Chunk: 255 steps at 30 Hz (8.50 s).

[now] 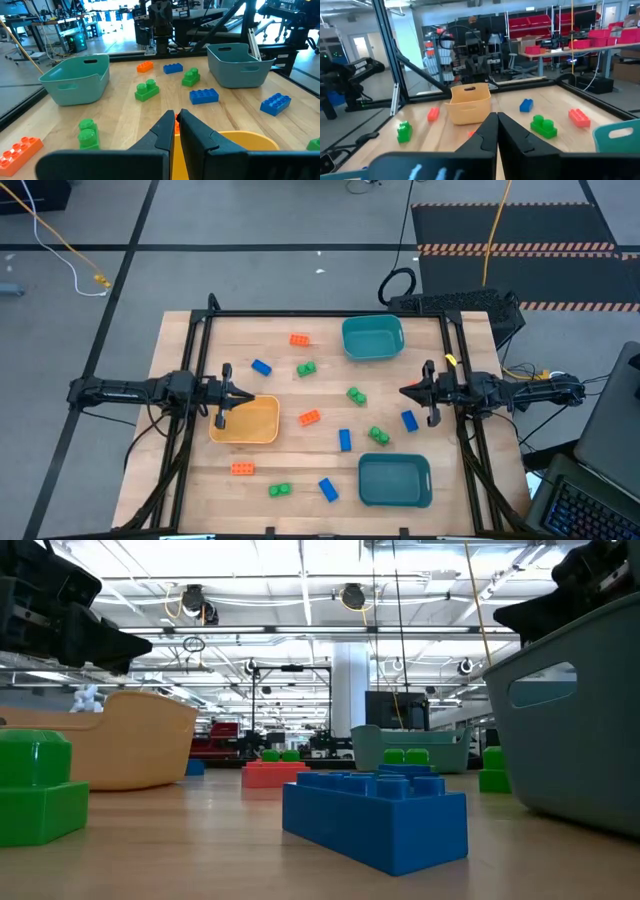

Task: Sort & place blocks by color
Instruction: Put the orange game piece into the green bin, then put the green game piece into the yellow bin

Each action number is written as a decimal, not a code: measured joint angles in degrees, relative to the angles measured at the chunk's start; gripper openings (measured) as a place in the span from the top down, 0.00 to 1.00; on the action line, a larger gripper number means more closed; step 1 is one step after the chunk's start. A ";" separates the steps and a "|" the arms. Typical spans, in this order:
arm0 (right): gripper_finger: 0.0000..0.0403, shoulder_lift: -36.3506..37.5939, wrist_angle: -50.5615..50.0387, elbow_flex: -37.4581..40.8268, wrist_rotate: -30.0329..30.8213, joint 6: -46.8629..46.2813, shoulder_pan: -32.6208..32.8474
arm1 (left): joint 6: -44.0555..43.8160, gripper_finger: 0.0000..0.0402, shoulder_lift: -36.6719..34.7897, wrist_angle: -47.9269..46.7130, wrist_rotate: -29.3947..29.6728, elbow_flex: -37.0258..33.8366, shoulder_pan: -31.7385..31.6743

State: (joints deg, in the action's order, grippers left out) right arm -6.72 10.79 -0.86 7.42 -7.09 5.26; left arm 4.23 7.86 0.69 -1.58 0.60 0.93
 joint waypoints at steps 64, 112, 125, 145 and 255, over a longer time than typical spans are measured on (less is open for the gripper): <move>0.47 -25.01 -15.72 -18.93 24.25 1.97 -0.23 | 5.73 0.86 0.83 10.16 7.80 0.03 -0.11; 0.28 -70.36 -69.53 -39.47 5.69 -19.28 -14.50 | 5.05 0.23 39.69 -9.99 24.60 35.61 1.17; 0.29 -70.34 -66.17 -39.41 2.88 -25.22 -19.52 | 3.21 0.23 39.69 -11.67 24.59 35.61 4.18; 0.53 -70.16 -59.78 -34.58 -2.00 -26.33 -19.50 | 3.97 0.23 39.69 -11.17 24.63 35.61 4.48; 0.31 -70.79 -31.06 -53.77 10.34 -14.00 -0.54 | 6.75 0.23 39.69 -3.78 24.63 35.61 4.53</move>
State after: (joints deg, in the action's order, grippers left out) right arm -77.51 -20.27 -54.64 17.76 -21.09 4.72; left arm 10.98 47.55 -3.09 23.05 36.21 5.46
